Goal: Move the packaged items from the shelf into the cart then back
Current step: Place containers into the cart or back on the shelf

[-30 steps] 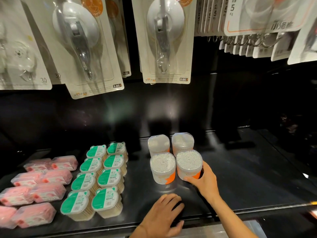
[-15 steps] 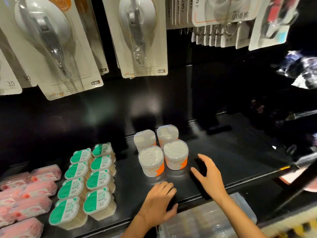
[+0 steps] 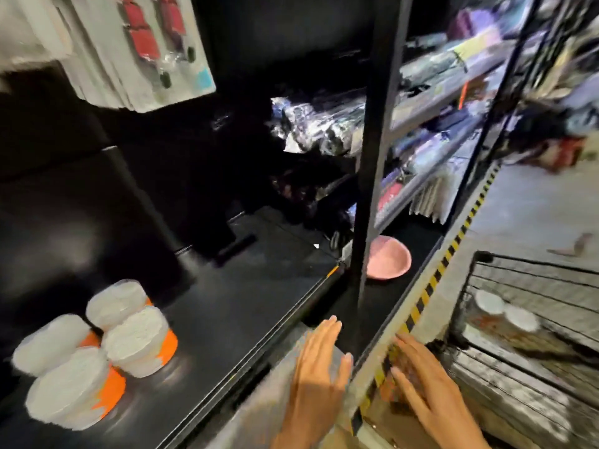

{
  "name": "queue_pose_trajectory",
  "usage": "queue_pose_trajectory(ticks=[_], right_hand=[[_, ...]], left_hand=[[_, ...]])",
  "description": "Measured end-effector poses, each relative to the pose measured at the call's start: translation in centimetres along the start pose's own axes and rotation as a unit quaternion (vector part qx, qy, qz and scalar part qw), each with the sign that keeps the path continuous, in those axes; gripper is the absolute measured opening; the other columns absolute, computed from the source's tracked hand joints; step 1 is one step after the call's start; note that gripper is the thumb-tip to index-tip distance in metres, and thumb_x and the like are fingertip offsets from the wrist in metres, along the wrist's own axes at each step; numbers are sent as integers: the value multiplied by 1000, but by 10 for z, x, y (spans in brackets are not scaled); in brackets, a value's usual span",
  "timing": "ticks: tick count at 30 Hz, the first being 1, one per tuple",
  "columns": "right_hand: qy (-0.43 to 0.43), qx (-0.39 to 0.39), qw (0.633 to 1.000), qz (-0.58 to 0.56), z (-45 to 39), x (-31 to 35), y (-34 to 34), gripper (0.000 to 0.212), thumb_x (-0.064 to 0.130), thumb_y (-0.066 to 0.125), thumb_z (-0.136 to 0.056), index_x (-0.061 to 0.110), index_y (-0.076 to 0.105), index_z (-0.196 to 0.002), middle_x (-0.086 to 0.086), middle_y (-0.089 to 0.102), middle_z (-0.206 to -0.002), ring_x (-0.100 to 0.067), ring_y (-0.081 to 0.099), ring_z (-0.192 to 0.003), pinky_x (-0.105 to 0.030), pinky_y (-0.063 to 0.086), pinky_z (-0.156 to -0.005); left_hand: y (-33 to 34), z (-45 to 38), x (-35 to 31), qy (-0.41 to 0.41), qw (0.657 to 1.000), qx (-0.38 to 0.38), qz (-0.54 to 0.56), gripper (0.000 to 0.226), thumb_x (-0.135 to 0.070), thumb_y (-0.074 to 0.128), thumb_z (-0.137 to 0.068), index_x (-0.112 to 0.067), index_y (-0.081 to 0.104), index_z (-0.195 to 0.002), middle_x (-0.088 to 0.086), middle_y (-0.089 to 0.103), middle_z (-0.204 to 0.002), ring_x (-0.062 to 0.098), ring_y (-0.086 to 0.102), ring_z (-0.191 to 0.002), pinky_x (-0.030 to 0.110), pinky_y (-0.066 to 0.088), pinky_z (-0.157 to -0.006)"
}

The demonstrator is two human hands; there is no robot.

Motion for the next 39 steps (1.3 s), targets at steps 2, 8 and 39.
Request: queue_pose_trajectory(ticks=[2,8,39], right_hand=[[26,-10,1000,8,6,-38,-28,52,71,30,-87,53,31,-136,41,17,-145,16,15,-137,-10,19,-110],[102,-52,993,24,4,-173,-115,63,82,20,-81,54,32,-137,42,13,-147,18,15,-136,-11,20,-109],[493,-135,846,-155,-65,-646,-111,98,51,77,-69,24,25,-147,1,24,-156,-21,24,-142,-51,27,-114]], left_hand=[[51,-15,-25,49,998,27,-17,44,-38,39,-98,-12,56,-130,1,55,-136,10,46,-129,24,31,-108],[207,-58,-80,88,987,132,-6,46,-49,27,-100,-29,34,-141,-8,43,-145,7,35,-135,26,29,-108],[691,-111,77,-315,878,361,15,93,-12,80,-71,-13,26,-147,13,32,-150,31,37,-134,46,37,-109]])
Point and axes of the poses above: each hand's wrist, its own z-axis away from the middle knuckle, its own y-axis out of the palm, x = y × z, the point moved 10 cm from there along -z, towards the middle knuckle
